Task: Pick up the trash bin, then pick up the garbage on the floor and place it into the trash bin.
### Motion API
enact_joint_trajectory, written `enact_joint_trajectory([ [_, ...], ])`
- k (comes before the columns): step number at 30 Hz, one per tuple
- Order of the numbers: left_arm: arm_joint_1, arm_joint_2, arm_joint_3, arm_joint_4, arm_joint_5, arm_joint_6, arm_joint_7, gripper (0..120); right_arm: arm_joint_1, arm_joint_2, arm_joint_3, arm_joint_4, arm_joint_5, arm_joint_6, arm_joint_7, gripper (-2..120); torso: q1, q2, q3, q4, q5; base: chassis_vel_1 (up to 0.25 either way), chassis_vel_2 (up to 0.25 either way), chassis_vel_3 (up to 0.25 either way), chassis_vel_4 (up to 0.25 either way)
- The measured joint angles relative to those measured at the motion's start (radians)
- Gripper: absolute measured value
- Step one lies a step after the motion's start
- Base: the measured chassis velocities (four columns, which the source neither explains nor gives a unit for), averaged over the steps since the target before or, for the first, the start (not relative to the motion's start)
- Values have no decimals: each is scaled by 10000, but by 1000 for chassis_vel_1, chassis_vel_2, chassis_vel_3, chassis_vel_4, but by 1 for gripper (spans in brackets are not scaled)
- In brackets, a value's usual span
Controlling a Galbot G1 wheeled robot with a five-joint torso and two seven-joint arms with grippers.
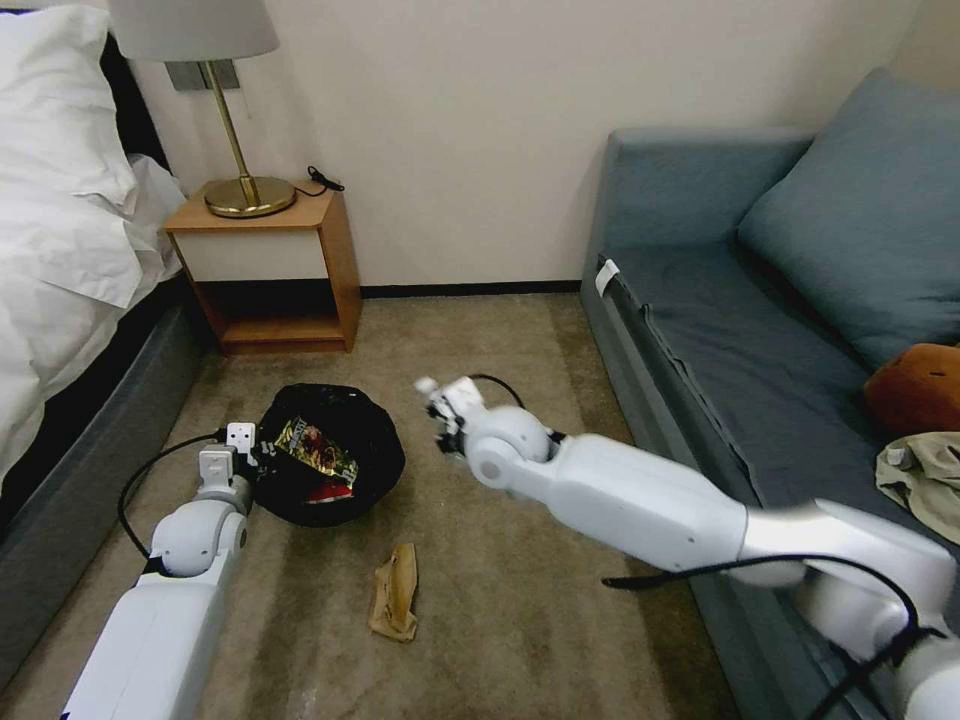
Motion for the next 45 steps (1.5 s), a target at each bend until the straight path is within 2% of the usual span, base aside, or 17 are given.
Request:
enact_joint_trajectory([
  [2,29,-64,15,-90,-46,78,-40,3,271,234,-470,-188,-850,534,-710,10,0,0,0,-1,-1,0,0,0,0],
  [10,81,-213,93,-281,-79,248,-93,3,227,585,-971,-933,-1766,1622,-1804,10,0,0,0,-4,1,0,0,0,0],
  [27,-41,-90,34,-482,-242,671,-105,2,120,1094,-1112,-1897,-2142,2580,-2730,10,1,-1,0,-1,0,0,0,0,0],
  [30,-21,-83,24,-494,-248,676,-100,2,85,1187,-1121,-2063,-2252,2645,-2683,16,1,0,0,-3,0,0,0,0,0],
  [32,9,-98,9,-494,-247,675,-104,2,26,1265,-1121,-2126,-2259,2660,-2520,27,1,0,0,-2,1,0,0,0,0],
  [36,24,-105,7,-494,-245,668,-105,2,-21,1294,-1121,-2129,-2254,2689,-2408,36,1,0,0,-2,1,0,0,0,0],
  [38,28,-94,-6,-495,-245,648,-107,2,-84,1302,-1119,-2073,-2231,2709,-2229,50,0,0,0,-3,1,0,0,0,0],
  [42,28,-55,-15,-502,-248,642,-109,2,-95,1282,-1113,-1983,-2170,2709,-2127,59,0,0,-1,-1,2,0,0,0,0],
  [43,28,-33,-18,-505,-251,637,-111,2,-99,1266,-1110,-1934,-2130,2698,-2056,65,0,0,0,-2,3,0,0,0,0],
  [44,28,-33,-18,-505,-251,637,-111,2,-99,1266,-1110,-1934,-2130,2698,-2056,65,0,0,0,-2,3,0,0,0,0],
  [45,25,-18,-19,-505,-256,635,-111,2,-110,1254,-1108,-1887,-2099,2682,-1986,72,0,0,-1,-2,3,0,0,0,0],
])
